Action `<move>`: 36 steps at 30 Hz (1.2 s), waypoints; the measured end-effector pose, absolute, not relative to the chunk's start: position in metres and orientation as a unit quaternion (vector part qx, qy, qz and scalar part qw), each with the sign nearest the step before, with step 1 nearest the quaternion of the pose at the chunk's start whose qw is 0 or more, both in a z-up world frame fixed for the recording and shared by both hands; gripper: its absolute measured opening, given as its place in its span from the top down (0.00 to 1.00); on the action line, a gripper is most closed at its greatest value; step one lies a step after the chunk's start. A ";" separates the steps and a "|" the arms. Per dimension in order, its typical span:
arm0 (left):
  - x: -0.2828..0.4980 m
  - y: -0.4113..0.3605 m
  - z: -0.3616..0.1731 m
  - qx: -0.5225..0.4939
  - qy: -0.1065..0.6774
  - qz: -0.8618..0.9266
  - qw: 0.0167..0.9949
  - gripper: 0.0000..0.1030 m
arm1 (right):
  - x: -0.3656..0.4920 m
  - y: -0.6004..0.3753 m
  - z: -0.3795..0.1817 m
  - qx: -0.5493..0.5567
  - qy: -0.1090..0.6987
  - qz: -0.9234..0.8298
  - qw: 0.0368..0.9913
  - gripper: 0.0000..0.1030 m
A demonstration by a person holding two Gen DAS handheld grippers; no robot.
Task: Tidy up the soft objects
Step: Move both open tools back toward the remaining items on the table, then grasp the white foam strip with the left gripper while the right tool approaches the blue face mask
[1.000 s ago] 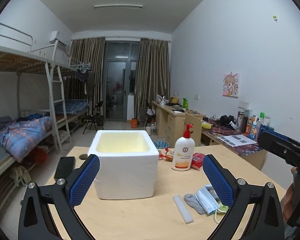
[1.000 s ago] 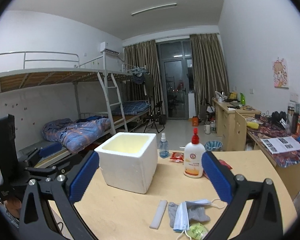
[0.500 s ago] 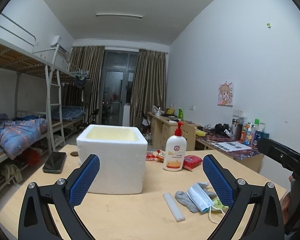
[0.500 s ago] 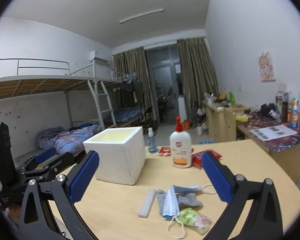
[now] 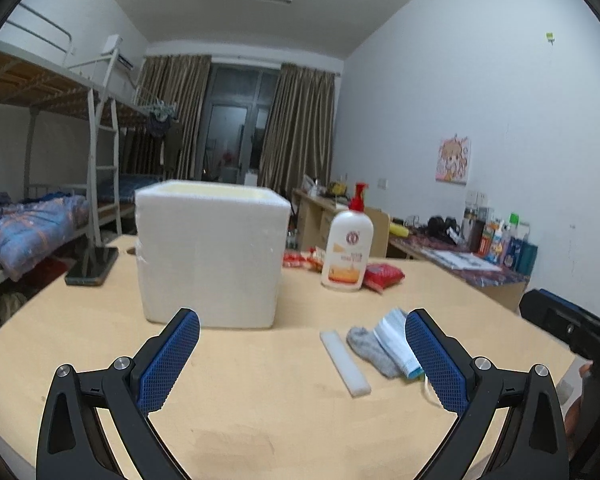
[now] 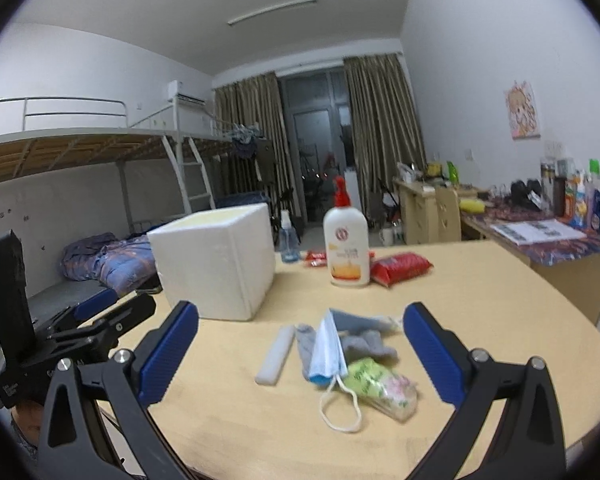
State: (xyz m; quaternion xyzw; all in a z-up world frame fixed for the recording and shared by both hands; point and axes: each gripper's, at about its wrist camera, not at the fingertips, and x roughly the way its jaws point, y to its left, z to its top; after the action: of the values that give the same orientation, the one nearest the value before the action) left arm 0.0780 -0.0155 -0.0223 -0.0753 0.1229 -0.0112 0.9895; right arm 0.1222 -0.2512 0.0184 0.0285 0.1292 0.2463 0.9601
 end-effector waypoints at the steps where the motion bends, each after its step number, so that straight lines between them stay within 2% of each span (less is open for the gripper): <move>1: 0.081 -0.018 -0.024 -0.074 0.129 -0.016 0.989 0.00 | 0.124 -0.253 0.017 0.032 0.135 0.245 0.960 0.00; 8: 0.095 -0.034 -0.029 -0.053 0.156 -0.025 0.986 0.00 | 0.133 -0.259 0.011 0.029 0.157 0.232 0.960 0.00; 19: 0.138 -0.059 -0.047 -0.025 0.253 -0.046 0.966 0.00 | 0.164 -0.271 0.000 0.038 0.208 0.221 0.952 0.00; 36: 0.202 -0.062 -0.068 -0.054 0.349 -0.033 0.935 0.00 | 0.206 -0.272 -0.005 0.053 0.263 0.247 0.931 0.00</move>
State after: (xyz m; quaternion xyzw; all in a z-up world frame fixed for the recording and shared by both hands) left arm 0.2018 -0.0624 -0.0676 -0.0542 0.3495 -0.0330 0.9348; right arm 0.2063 -0.2715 -0.0052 0.0532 0.2632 0.2468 0.9311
